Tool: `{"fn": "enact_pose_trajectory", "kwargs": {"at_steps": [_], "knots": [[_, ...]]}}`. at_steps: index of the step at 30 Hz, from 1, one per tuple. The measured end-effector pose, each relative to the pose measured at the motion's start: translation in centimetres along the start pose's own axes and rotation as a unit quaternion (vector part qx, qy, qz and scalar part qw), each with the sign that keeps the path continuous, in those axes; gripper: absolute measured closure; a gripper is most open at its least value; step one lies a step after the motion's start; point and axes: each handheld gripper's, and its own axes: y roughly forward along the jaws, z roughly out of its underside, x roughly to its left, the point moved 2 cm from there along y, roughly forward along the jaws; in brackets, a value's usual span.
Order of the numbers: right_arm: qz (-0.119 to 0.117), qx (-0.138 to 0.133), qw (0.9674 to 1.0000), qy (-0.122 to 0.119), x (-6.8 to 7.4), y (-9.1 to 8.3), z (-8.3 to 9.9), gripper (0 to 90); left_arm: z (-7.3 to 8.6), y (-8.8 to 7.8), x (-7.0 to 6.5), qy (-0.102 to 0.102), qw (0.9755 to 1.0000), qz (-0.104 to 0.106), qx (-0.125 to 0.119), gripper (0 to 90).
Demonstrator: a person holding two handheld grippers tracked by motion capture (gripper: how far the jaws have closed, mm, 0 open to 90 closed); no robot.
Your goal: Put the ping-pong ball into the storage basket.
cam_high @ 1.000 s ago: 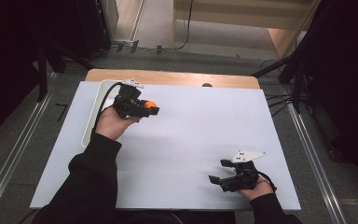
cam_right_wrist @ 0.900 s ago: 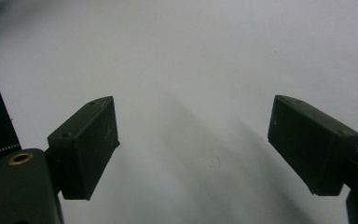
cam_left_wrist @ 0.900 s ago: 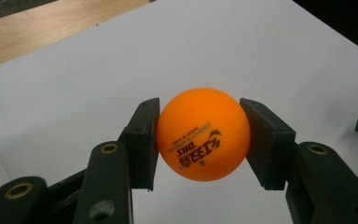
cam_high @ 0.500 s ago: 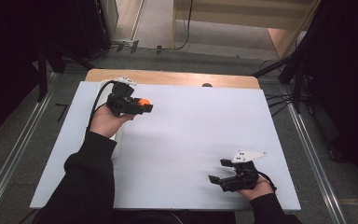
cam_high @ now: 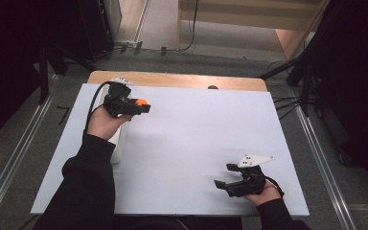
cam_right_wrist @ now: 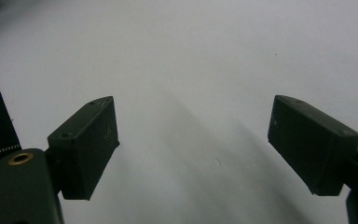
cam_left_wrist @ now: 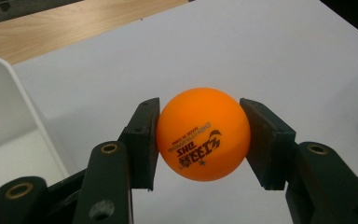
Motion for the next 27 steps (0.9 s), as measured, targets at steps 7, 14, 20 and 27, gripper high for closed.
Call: {"fn": "enact_pose_trajectory", "kwargs": {"at_steps": [7, 14, 20, 27], "knots": [[0.0, 0.001, 1.0, 0.0, 0.0, 0.0, 0.0, 14.6, 0.1, -0.5, 0.8, -0.008, 0.9999, -0.014, -0.003, 50.7], [0.0, 0.001, 1.0, 0.0, 0.0, 0.0, 0.0, 14.6, 0.2, -1.0, 1.5, -0.014, 0.9995, -0.025, -0.007, 50.7], [-0.001, 0.002, 1.0, 0.001, 0.0, 0.0, 0.0, 14.5, 0.4, -1.3, 1.9, -0.013, 0.999, -0.042, -0.003, 50.7], [-0.004, 0.006, 1.0, 0.0, 0.0, 0.1, -0.1, 14.5, 0.6, -1.7, 2.6, -0.019, 0.9983, -0.055, -0.007, 50.7]]}}
